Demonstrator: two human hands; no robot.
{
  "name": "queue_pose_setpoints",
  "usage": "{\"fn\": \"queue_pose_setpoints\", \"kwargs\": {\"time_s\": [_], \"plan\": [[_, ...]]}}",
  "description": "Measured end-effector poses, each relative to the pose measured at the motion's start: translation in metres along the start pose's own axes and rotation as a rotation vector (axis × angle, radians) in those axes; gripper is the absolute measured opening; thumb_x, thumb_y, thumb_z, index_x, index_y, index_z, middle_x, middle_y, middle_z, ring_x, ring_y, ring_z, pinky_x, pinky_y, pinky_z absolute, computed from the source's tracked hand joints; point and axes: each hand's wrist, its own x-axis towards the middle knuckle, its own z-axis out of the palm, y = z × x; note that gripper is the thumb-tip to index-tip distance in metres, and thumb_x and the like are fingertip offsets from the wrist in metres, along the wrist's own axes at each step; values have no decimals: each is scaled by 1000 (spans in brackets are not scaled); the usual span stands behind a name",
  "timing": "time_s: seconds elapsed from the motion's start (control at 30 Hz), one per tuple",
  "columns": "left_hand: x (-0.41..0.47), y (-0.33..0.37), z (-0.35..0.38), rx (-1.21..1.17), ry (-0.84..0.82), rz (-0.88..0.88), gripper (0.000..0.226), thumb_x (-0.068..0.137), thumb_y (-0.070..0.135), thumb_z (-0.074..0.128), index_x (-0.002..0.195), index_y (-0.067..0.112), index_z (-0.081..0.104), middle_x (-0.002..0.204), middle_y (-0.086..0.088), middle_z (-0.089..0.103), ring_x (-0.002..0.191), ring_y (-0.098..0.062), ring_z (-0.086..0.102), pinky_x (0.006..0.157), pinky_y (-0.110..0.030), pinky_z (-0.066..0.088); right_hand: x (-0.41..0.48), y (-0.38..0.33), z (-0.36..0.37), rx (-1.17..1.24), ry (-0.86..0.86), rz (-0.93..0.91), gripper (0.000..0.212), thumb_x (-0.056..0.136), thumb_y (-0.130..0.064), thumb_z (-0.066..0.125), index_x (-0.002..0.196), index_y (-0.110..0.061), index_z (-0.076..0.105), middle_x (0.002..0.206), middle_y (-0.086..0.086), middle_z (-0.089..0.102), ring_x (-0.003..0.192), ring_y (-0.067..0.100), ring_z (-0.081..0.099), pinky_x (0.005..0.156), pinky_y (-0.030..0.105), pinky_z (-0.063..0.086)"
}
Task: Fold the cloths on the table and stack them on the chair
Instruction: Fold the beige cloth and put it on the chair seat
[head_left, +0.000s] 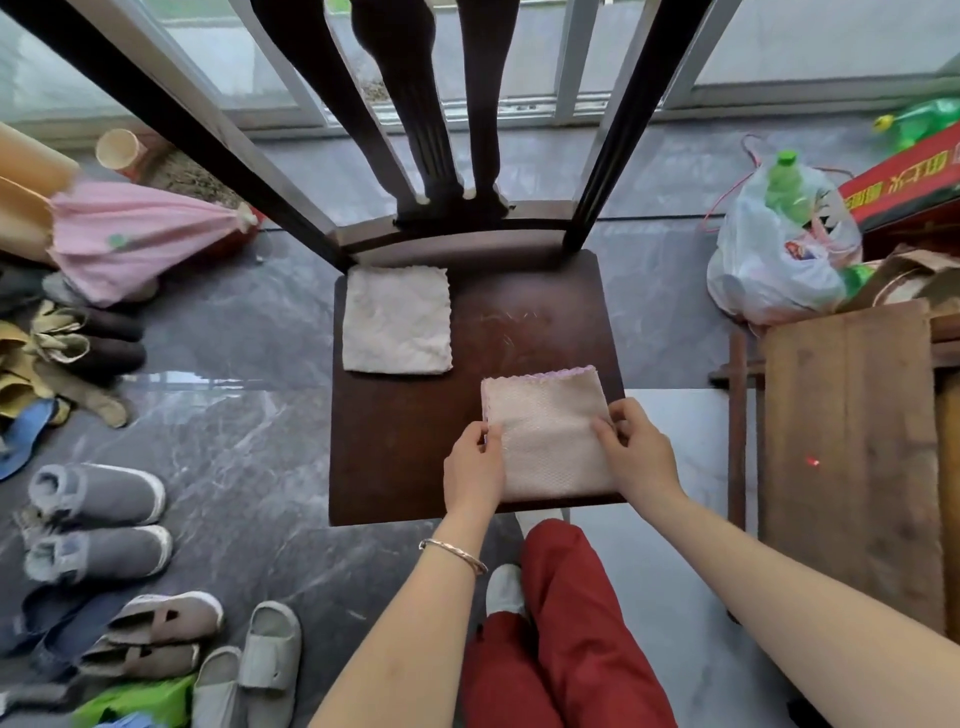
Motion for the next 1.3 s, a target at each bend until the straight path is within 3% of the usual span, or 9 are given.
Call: {"fn": "queue_pose_setpoints", "kwargs": {"time_s": [0.1,0.3,0.43,0.6,0.67,0.83,1.03,1.17,1.3], "plan": [[3,-5,2,5,6,-21,30,97,34,40,100,13,61,101,-7,66,91,-23,57,73,-28,35,4,-1,1,-25,-18,-21,16,93,-28,51,91,-12,50,73,3,58,76,26,53,68,35,40],[13,-4,4,-5,20,-43,28,96,34,44,100,13,61,99,-6,67,85,-18,53,72,-25,34,12,4,5,-105,-34,-5,17,95,-30,46,86,-15,44,72,-3,53,73,24,51,63,32,37],[21,-6,3,38,34,-36,23,96,32,45,95,14,60,97,-5,69,89,-23,58,72,-27,37,18,11,8,-135,-19,4,19,96,-31,45,85,-16,42,71,-1,53,70,23,50,57,30,35],[24,-9,3,56,53,-30,20,96,33,43,84,20,54,77,1,63,82,-25,60,66,-29,39,21,9,14,-146,-17,-6,19,96,-31,44,85,-16,42,69,-2,52,69,23,50,57,32,35],[24,-7,2,68,67,-35,20,97,33,43,85,20,54,75,3,61,79,-22,57,65,-28,37,22,9,16,-145,-7,0,20,95,-31,45,83,-15,42,68,-2,51,70,24,50,59,33,36],[19,-4,3,150,94,-43,24,97,32,41,96,17,58,81,3,62,78,-19,53,63,-28,35,23,6,20,-268,47,25,25,95,-31,45,78,-15,40,68,-4,45,69,22,46,49,28,27],[19,-5,0,74,113,-73,22,92,32,51,102,14,59,105,-1,64,98,-19,59,72,-28,39,22,5,24,-246,102,55,20,92,-28,52,93,-8,51,93,3,47,86,22,47,69,30,35],[19,-3,-3,58,56,-115,40,85,37,63,115,12,54,114,-1,62,106,-18,57,78,-25,39,21,0,25,-199,97,99,30,90,-29,55,108,-5,53,106,9,56,97,25,52,75,31,39],[18,1,3,78,-16,-167,50,81,39,67,118,9,52,115,-5,61,108,-21,58,86,-31,46,23,-3,25,-175,55,169,38,87,-31,58,114,-5,53,113,10,56,103,25,53,75,30,38]]}}
